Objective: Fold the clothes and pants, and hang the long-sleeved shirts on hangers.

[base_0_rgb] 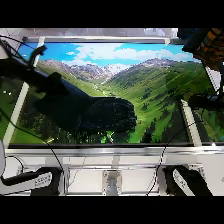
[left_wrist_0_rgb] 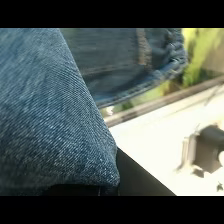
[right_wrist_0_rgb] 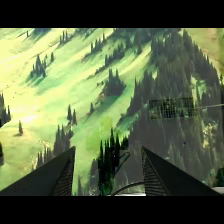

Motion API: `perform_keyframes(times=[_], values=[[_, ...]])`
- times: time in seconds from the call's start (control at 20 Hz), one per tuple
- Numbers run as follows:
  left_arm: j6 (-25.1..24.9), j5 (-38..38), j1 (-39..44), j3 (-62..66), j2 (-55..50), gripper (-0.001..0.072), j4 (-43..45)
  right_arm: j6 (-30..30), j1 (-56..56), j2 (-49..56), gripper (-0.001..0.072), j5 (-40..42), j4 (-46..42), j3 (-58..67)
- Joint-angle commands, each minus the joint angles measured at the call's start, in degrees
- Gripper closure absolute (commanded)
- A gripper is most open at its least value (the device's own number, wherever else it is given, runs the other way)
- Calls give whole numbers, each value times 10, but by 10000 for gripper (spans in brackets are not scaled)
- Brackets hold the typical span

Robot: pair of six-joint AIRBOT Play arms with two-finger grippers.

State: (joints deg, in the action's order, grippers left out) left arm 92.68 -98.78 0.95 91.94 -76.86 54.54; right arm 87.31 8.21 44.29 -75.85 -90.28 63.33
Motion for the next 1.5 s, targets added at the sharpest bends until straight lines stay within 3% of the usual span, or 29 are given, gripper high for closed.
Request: perform_keyframes(times=[0.0, 0.5, 0.6, 0.7, 0.9, 1.05, 1.25, 1.35, 1.45], values=[[51, 23, 69, 1, -40, 675, -9, 0, 0, 0, 273, 2, 1, 0], [76, 285, 261, 0, -126, 659, -129, 0, 0, 0, 273, 20, 1, -46], [76, 339, 301, 0, -157, 518, -129, 0, 0, 0, 273, 26, 2, -68], [74, 395, 334, 1, -188, 429, -139, 0, 0, 0, 273, 28, 3, -85], [-23, 418, 355, 1, -227, 430, -261, 0, 0, 0, 273, 38, 15, -92], [-71, 425, 347, 1, -224, 429, -311, -11, 0, 1, 272, 61, 76, -92], [-96, 414, 301, 1, -198, 434, -285, -95, -2, 35, 256, 91, 223, -107], [-96, 391, 269, 1, -170, 483, -212, -123, -21, 79, 94, 105, 269, -129], [-53, 355, 238, 1, -138, 483, -77, -136, -53, 141, 34, 121, 278, -144]])
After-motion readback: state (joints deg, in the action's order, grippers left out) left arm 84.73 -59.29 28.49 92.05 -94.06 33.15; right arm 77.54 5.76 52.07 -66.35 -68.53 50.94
